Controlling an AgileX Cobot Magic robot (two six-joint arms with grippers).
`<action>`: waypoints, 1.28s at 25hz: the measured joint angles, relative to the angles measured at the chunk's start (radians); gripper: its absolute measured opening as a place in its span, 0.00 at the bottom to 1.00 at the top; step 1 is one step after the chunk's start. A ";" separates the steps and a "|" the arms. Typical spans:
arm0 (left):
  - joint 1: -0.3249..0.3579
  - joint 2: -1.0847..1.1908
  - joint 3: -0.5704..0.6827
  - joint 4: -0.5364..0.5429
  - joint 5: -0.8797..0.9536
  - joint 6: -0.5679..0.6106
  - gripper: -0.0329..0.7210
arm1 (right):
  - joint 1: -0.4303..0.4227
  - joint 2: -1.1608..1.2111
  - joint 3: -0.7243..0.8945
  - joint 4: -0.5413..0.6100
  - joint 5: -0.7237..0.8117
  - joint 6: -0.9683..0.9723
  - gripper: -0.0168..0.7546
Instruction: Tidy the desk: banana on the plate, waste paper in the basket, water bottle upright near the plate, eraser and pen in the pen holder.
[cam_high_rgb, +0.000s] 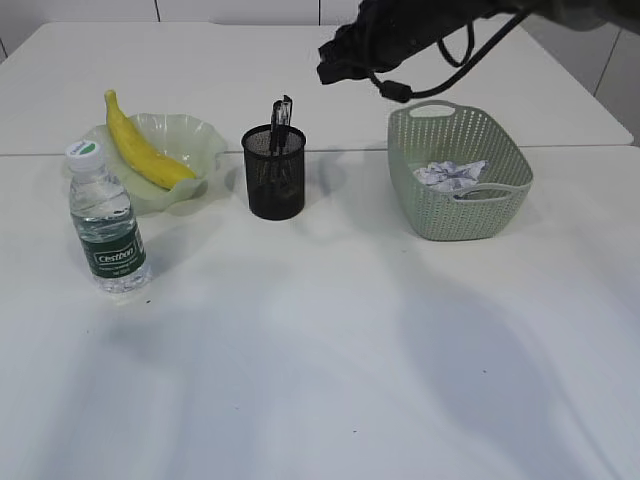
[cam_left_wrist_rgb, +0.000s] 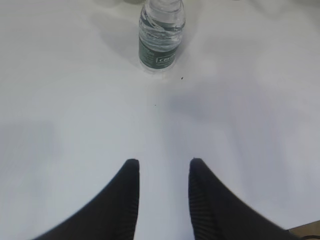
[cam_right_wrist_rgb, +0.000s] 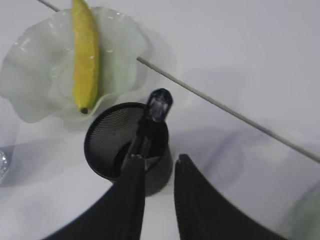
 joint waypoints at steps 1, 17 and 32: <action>0.000 0.000 0.000 -0.002 0.000 0.000 0.36 | 0.000 -0.017 0.000 -0.062 0.012 0.095 0.23; 0.000 0.000 0.000 -0.006 0.029 -0.008 0.36 | 0.000 -0.125 0.000 -0.529 0.422 0.593 0.24; 0.000 -0.002 0.000 0.022 0.042 -0.051 0.36 | -0.162 -0.173 0.000 -0.486 0.427 0.615 0.24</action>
